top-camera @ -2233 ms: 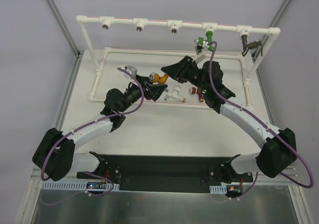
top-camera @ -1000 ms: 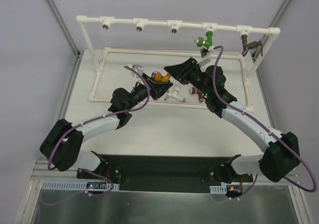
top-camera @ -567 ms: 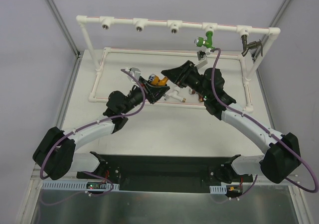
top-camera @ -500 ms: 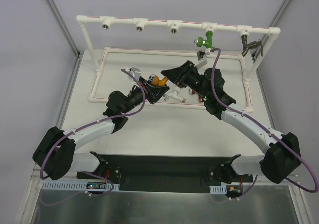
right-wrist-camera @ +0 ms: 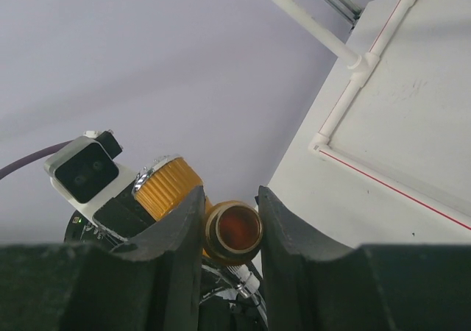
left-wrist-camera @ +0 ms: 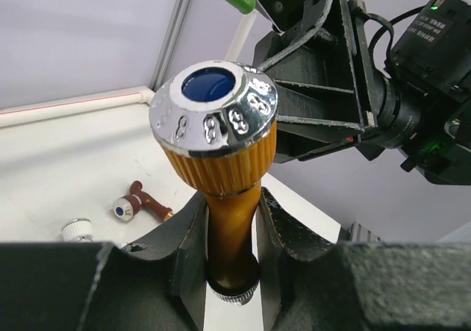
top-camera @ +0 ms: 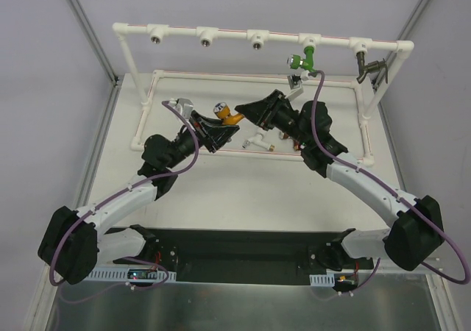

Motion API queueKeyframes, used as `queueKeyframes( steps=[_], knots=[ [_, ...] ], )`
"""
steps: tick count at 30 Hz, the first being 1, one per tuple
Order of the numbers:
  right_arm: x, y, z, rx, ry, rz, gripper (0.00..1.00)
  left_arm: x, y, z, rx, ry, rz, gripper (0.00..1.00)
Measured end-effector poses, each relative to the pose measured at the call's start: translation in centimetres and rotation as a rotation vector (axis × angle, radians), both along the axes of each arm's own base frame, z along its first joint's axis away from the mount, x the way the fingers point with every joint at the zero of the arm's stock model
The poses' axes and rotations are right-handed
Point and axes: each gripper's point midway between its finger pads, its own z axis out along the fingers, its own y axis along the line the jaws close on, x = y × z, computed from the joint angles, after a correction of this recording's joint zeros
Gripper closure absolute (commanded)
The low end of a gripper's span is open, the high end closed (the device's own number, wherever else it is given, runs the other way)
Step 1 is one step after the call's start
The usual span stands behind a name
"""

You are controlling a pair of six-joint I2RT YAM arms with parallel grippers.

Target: Install the water faucets

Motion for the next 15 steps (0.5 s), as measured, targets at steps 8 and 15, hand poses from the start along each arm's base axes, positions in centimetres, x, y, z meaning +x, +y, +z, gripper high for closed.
queueKeyframes(
  steps=[8,15],
  knots=[
    [0.1,0.2,-0.1,-0.039,-0.040,0.026,0.34,0.1,1.6,0.7,0.015,-0.018,0.044,1.00],
    [3.4,-4.0,1.2,-0.279,-0.141,-0.093,0.09,1.9,6.8,2.3,0.027,-0.043,0.263,1.00]
  ],
)
